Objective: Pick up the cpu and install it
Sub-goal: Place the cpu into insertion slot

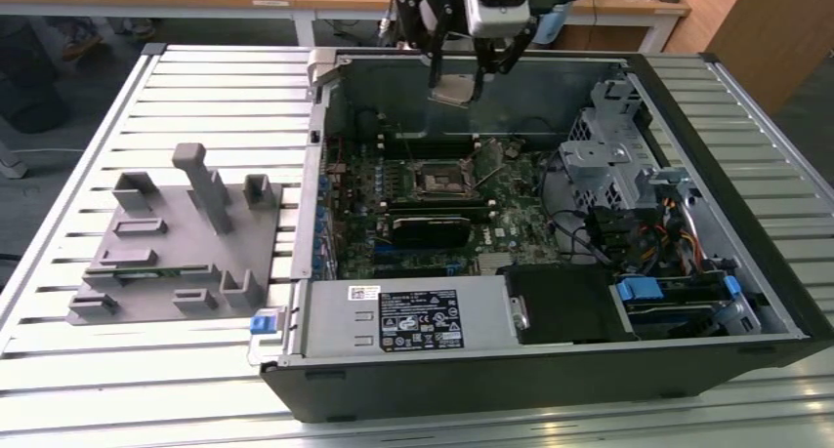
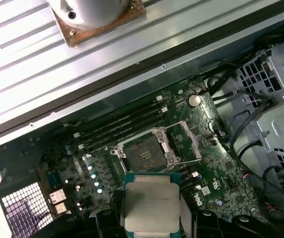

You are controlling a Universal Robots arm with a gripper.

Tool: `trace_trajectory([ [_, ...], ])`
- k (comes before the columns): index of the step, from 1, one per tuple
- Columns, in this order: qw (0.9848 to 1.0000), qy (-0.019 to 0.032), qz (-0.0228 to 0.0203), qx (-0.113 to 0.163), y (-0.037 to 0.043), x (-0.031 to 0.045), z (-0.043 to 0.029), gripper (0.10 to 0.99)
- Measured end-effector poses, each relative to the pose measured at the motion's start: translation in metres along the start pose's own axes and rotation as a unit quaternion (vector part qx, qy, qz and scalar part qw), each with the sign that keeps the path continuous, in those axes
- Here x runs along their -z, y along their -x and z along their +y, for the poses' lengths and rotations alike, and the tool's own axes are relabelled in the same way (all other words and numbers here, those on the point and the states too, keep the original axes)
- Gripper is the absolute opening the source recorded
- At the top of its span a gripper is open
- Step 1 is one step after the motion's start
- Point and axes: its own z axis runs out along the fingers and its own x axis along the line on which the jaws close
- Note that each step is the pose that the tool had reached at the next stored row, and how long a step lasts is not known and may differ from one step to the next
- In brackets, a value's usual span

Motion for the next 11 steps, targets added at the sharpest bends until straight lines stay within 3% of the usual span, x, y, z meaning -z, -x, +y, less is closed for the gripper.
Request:
trace_trajectory([
  [5,0.9993,0.0005,-0.0027,-0.038,-0.0001,-0.0006,0.0001,0.533],
  [11,0.9967,0.001,-0.0059,-0.081,-0.0002,-0.0013,0.0003,0.533],
])
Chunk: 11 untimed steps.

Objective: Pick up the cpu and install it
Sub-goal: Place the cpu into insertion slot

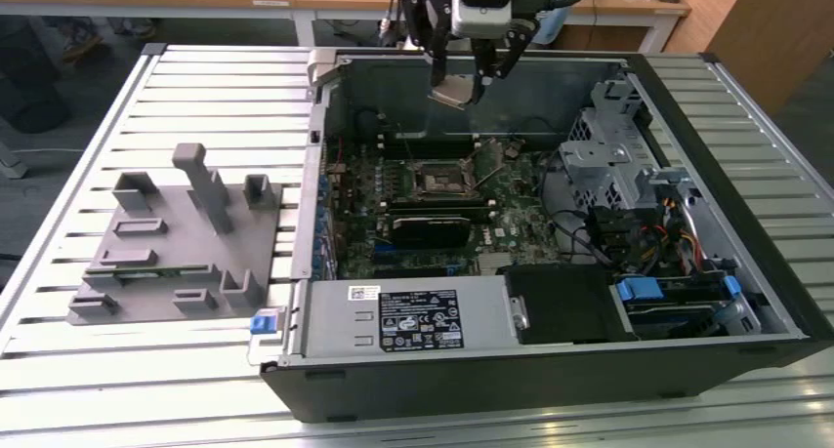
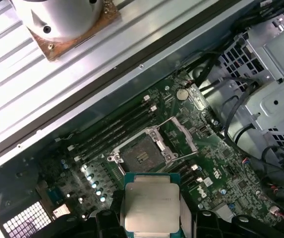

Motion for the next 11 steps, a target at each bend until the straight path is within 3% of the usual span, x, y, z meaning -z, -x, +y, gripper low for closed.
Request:
trace_trajectory([
  [6,0.999,0.0005,-0.0033,-0.045,0.0,-0.0007,0.0001,0.533],
  [11,0.9964,0.0009,-0.0061,-0.084,-0.0001,-0.0015,0.0001,0.533],
])
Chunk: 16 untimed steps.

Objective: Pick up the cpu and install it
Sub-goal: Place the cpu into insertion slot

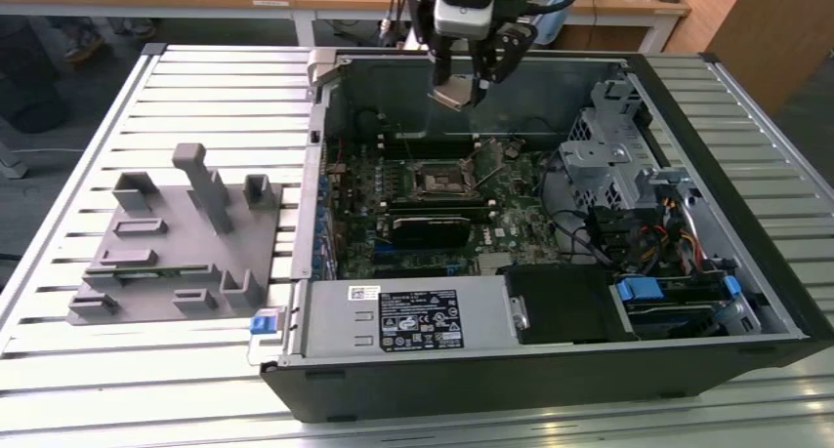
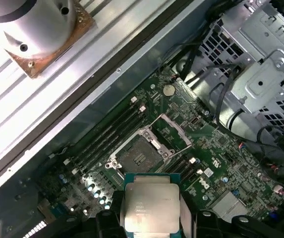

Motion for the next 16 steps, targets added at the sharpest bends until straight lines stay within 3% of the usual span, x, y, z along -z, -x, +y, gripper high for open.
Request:
trace_trajectory([
  [4,0.9994,0.0004,-0.0024,-0.035,0.0,-0.0009,0.0,0.533],
  [7,0.998,0.0007,-0.0043,-0.063,0.0,-0.0019,-0.0001,0.533],
  [10,0.996,0.0011,-0.0061,-0.09,0.0,-0.0027,-0.0002,0.533],
  [16,0.9903,0.0018,-0.0095,-0.139,-0.0001,-0.0037,-0.0001,0.533],
])
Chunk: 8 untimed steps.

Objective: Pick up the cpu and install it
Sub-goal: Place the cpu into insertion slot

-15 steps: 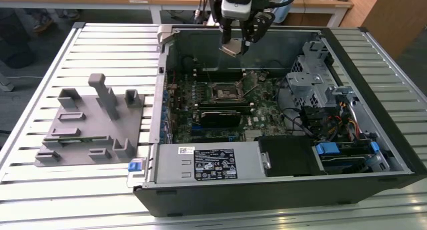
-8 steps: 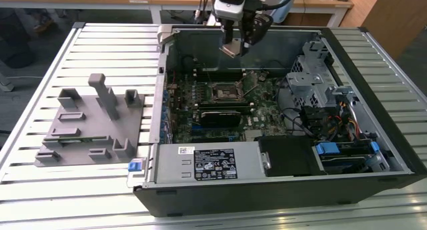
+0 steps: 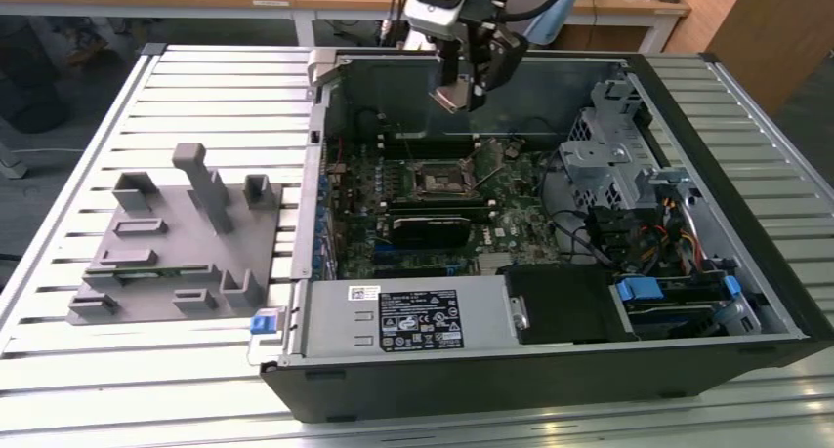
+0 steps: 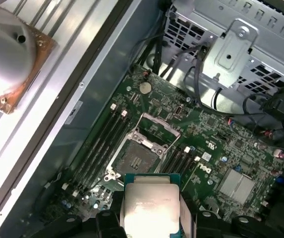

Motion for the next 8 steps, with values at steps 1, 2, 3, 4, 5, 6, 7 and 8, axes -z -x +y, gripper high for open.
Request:
trace_trajectory([
  [1,1.0,0.0001,-0.0005,-0.008,0.0,-0.0002,0.0,0.533],
  [2,0.9999,0.0002,-0.0011,-0.015,-0.0001,-0.0004,0.0,0.533],
  [3,0.9997,0.0003,-0.0016,-0.023,-0.0001,-0.0006,0.0,0.533],
  [4,0.9995,0.0005,-0.0022,-0.032,-0.0001,-0.001,0.0,0.533],
  [5,0.9992,0.0005,-0.0028,-0.041,-0.0001,-0.0013,0.0,0.533],
  [6,0.9988,0.0006,-0.0034,-0.049,-0.0001,-0.0016,0.0,0.533],
  [7,0.9983,0.0007,-0.0039,-0.057,-0.0001,-0.002,-0.0001,0.533],
  [8,0.9978,0.0008,-0.0045,-0.065,-0.0001,-0.0023,-0.0001,0.533],
])
